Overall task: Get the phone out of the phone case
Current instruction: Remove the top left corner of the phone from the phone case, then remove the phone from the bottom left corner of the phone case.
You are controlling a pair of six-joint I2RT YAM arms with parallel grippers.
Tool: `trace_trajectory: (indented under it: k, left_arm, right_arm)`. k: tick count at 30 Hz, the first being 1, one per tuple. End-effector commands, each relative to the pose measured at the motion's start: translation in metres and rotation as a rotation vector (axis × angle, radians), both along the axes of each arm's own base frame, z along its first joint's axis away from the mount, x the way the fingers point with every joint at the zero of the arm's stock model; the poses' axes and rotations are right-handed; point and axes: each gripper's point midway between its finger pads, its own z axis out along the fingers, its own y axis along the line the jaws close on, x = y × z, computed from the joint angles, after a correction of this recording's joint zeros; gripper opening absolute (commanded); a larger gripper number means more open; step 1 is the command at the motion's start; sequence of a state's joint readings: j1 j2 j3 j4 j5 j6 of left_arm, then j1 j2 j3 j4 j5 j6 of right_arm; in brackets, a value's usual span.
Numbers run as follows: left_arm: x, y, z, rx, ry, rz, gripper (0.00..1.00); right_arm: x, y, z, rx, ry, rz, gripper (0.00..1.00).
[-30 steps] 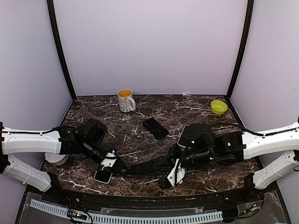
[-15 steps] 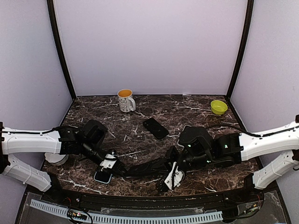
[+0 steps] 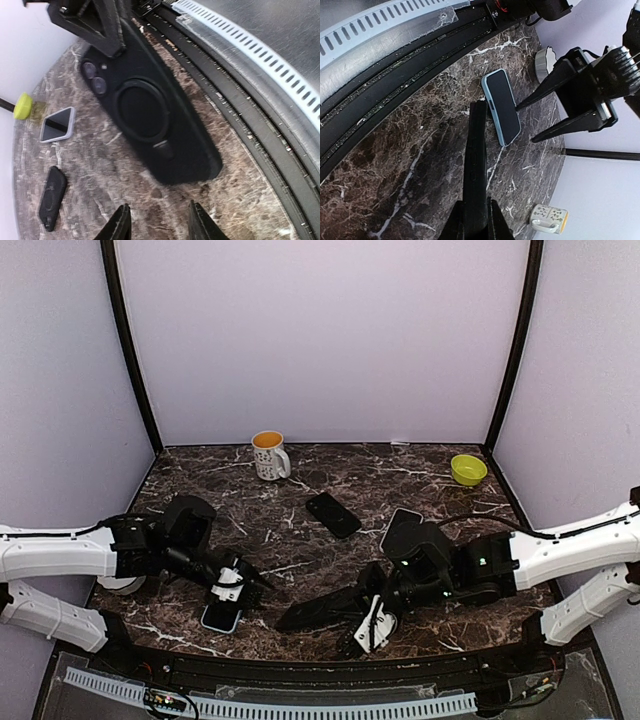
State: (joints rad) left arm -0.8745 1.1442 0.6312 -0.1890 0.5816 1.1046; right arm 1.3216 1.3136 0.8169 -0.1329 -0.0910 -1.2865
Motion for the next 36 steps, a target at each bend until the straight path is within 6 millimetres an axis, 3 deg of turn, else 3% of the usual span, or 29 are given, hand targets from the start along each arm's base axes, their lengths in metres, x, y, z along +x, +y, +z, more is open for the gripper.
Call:
trace_trajectory:
  k: [1,5,8,10,15,21,23,26,31,36]
  left_arm:
    - [0.02,-0.001,0.014,-0.057,-0.186,0.042,0.45]
    - [0.04,0.002,0.031,-0.111,-0.326,0.124,0.5]
    - [0.057,0.004,0.049,-0.165,-0.403,0.221,0.51]
    - [0.08,0.006,0.071,-0.223,-0.462,0.35,0.5]
    - [0.115,0.02,0.109,-0.362,-0.445,0.556,0.52]
    - [0.131,0.041,0.15,-0.561,-0.346,0.689,0.61]
    - [0.132,0.044,0.156,-0.592,-0.31,0.692,0.61]
    - [0.118,0.041,0.165,-0.664,-0.197,0.607,0.61]
    - [0.086,0.035,0.174,-0.703,-0.046,0.401,0.58]
    - [0.057,0.029,0.176,-0.694,0.031,0.245,0.56]
  right_arm:
    - [-0.003,0.008,0.032,0.165,0.042,-0.045,0.0]
    - [0.01,0.005,0.042,0.232,0.076,-0.159,0.0]
    - [0.029,0.006,0.063,0.339,0.142,-0.296,0.0]
    - [0.042,0.005,0.081,0.436,0.191,-0.377,0.0]
    - [0.077,-0.004,0.127,0.704,0.32,-0.586,0.0]
    - [0.108,-0.029,0.166,1.006,0.444,-0.743,0.0]
    - [0.118,-0.039,0.179,1.087,0.503,-0.781,0.0]
    - [0.117,-0.044,0.19,1.13,0.605,-0.741,0.0]
    - [0.09,-0.049,0.205,1.136,0.726,-0.545,0.0]
    - [0.055,-0.046,0.206,1.018,0.821,-0.376,0.0]
